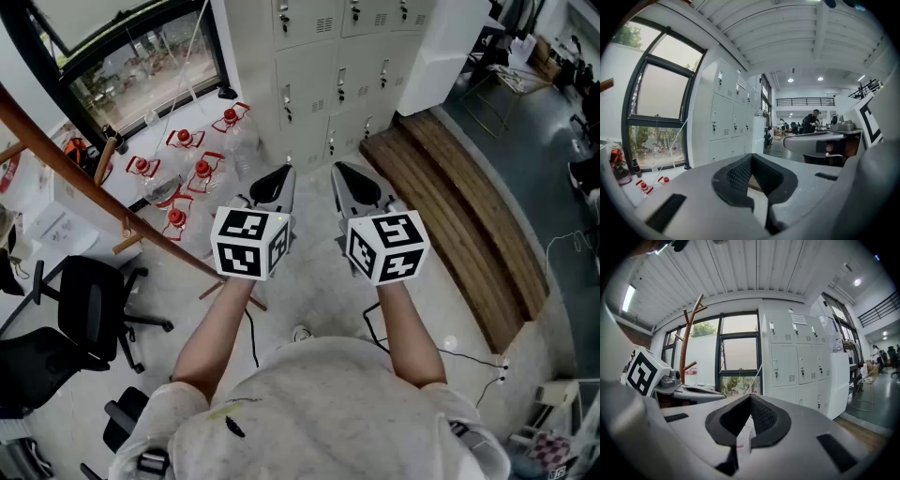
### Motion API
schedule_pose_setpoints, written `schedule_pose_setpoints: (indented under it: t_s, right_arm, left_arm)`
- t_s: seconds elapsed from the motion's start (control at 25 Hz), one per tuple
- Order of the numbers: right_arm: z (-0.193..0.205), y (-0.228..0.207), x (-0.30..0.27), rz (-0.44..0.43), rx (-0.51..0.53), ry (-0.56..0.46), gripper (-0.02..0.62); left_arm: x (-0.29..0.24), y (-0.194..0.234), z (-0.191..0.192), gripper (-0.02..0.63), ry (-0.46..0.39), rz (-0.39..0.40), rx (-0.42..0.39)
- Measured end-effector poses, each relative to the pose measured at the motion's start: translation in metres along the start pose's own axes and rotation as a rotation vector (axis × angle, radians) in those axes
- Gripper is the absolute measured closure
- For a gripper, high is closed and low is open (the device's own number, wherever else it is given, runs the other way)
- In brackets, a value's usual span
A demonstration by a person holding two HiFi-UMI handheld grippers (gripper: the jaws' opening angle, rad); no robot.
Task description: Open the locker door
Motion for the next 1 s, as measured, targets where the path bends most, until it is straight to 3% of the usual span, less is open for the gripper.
schedule_pose_setpoints:
  t_s: [0.6,1.0]
  right_arm:
    - [-0.003,-0.008,-0.017,-0.011,-0.020,0.003,0.592]
    - [-0.010,-0.049,-0.051,-0.077,-0.049,0.003,0.592]
  left_arm:
    - [-0.014,0.011,-0.003,0.600,-0.001,-0.008,-0.006]
    - [-0.064,0.015,-0.007,0.600,0.026,-0.033,-0.019]
Point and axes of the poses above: the fingertips, and each gripper's own axes: x backward along the fingers, y to its left, z out of its underside, the point moved 9 cm from there along x, backward along the fingers, and after that the axes turned 15 degrees about -x, right-handed, at the moved point
